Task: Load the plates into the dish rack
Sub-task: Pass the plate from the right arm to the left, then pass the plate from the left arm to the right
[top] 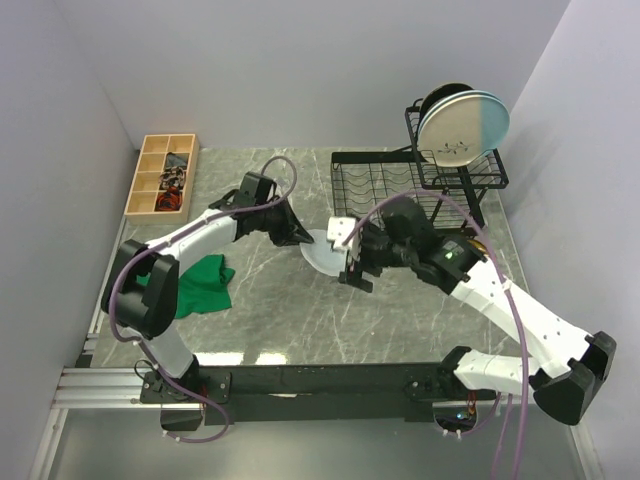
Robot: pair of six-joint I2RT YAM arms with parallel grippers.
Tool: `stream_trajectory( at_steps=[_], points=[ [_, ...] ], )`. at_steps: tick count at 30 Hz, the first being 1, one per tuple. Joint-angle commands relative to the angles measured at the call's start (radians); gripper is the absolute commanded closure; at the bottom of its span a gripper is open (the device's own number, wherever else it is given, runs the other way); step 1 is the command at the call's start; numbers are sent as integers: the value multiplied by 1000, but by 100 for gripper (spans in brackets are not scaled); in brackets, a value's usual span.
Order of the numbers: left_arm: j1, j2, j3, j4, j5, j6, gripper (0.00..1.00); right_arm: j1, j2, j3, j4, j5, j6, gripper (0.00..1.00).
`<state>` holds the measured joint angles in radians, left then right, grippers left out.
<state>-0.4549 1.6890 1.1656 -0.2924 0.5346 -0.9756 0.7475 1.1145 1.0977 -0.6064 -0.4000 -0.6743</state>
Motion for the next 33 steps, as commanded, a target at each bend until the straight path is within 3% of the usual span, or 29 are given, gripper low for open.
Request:
stream_trajectory(
  at_steps=[1, 4, 8, 14, 20, 22, 25, 33],
  points=[
    [-4, -138, 92, -67, -85, 418, 99, -74, 42, 168, -58, -172, 232, 7],
    [-8, -228, 71, -16, -133, 581, 99, -193, 132, 278, -70, -318, 391, 7],
    [-36, -376, -20, 126, -166, 785, 99, -348, 231, 335, 75, -451, 802, 7],
    [-139, -535, -138, 347, -366, 1110, 99, -415, 288, 364, 235, -300, 1316, 11],
    [-223, -489, -44, 348, -587, 1327, 99, -413, 255, 265, 508, -295, 1797, 14],
    [-258, -466, -20, 361, -666, 1402, 99, -413, 272, 268, 498, -310, 1922, 15],
    [-295, -453, -6, 407, -729, 1474, 99, -412, 314, 271, 458, -344, 2039, 17],
    [-373, -402, 57, 447, -788, 1554, 99, -381, 341, 292, 343, -269, 2118, 21]
  ],
)
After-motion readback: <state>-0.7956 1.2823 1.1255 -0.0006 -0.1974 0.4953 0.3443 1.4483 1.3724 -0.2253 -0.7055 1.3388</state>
